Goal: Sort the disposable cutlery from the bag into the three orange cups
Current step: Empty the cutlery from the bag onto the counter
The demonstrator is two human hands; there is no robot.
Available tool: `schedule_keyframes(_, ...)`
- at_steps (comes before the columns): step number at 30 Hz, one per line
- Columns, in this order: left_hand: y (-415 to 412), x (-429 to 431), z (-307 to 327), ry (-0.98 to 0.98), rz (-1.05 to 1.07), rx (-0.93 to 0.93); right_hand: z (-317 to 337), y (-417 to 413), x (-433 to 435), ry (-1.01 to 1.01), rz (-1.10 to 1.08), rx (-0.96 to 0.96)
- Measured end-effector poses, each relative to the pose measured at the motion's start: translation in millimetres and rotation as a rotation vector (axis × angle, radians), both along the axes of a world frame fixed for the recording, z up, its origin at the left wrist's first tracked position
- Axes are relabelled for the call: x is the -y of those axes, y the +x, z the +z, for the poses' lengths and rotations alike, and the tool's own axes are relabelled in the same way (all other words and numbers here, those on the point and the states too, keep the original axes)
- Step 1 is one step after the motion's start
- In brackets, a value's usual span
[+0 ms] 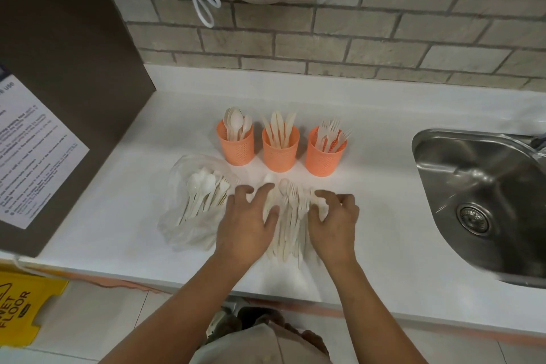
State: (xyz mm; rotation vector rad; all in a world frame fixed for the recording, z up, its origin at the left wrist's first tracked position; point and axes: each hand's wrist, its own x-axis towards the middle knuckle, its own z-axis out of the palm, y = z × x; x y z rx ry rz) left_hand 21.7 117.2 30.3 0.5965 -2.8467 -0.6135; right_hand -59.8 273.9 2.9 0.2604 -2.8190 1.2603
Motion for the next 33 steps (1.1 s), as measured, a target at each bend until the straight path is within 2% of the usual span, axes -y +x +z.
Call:
schedule_keyframes(3,5,28,23,0.104,0.144,-0.254,42,5,30,-0.207,0.115,-0.023)
schedule_keyframes(5,8,63,28,0.176,0.242,-0.235,61,13,58,-0.285,0.233,-0.054)
schedule_keyframes(7,9,102,23,0.164,0.283,-0.018,66,22,91,-0.321,0.369,-0.011)
schedule_keyframes(9,8,128,13,0.136,0.264,0.305,63,29,126,-0.285,0.491,0.17)
schedule_keyframes(11,8,139,3,0.095,0.252,0.498,58,32,154,-0.091,0.605,0.357)
schedule_keyframes(13,8,144,-4,0.068,0.292,0.553,52,33,171,0.155,0.693,0.433)
schedule_keyframes(18,0,158,-17,0.153,0.327,0.526,31,26,183,0.36,0.544,0.371)
schedule_keyframes(21,-6,164,-21,0.192,0.234,0.445,29,23,188,0.424,0.487,0.433)
schedule_keyframes(25,-4,165,-20,0.325,0.132,0.355,26,24,199,0.446,0.386,0.462)
schedule_keyframes(29,3,170,-27,0.369,0.178,0.327,19,24,207,0.505,0.322,0.455)
schedule_keyframes(33,4,172,-28,0.548,0.18,0.29,7,24,221,0.453,0.254,0.448)
